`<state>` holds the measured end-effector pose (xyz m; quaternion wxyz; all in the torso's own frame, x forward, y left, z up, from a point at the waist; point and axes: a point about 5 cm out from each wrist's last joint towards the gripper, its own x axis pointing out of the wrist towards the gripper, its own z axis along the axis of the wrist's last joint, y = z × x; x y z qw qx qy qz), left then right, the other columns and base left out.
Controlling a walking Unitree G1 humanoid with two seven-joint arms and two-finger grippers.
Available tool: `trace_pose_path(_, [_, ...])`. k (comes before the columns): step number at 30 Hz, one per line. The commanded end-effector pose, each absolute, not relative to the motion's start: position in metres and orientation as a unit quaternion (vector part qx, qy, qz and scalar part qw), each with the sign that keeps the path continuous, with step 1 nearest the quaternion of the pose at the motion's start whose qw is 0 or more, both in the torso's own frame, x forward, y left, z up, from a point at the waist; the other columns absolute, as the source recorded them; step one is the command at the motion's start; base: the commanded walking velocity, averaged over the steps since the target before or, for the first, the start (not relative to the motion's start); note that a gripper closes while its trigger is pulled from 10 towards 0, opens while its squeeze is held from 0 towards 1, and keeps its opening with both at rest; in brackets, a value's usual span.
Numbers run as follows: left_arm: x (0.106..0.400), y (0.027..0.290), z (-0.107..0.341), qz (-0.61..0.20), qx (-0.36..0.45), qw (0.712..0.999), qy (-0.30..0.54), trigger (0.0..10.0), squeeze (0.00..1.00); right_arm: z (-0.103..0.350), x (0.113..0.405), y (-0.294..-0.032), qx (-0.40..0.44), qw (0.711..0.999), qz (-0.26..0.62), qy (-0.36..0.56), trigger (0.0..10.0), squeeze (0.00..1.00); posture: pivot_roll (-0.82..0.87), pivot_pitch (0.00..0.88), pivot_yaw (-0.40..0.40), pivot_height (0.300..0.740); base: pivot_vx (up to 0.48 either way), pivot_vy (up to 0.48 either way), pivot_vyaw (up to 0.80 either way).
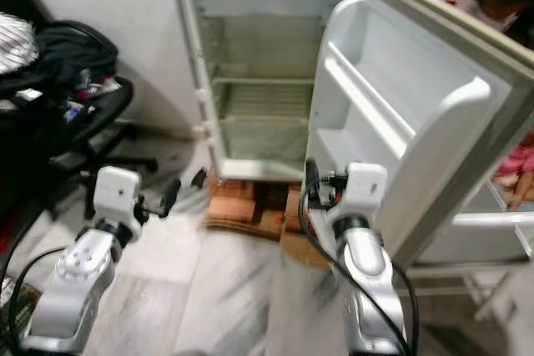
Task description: Restocking fridge
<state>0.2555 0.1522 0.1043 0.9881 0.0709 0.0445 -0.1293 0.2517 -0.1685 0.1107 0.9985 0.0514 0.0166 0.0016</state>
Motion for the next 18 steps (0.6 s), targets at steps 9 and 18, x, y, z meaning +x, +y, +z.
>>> trace_pose_path(9, [0.248,0.146,0.101,-0.147,0.065,0.986,0.053,10.0,0.00,0.101,0.234,-0.170,0.083,0.993,0.060,0.056,10.0,0.00,0.01,0.000,0.049,0.740,0.000,0.000,0.00])
trace_pose_path(18, [0.248,0.144,0.100,-0.149,0.076,0.984,0.055,10.0,0.00,0.093,0.224,-0.155,0.104,0.975,0.164,0.104,10.0,0.00,0.01,0.000,0.051,0.740,0.000,-0.328,0.00])
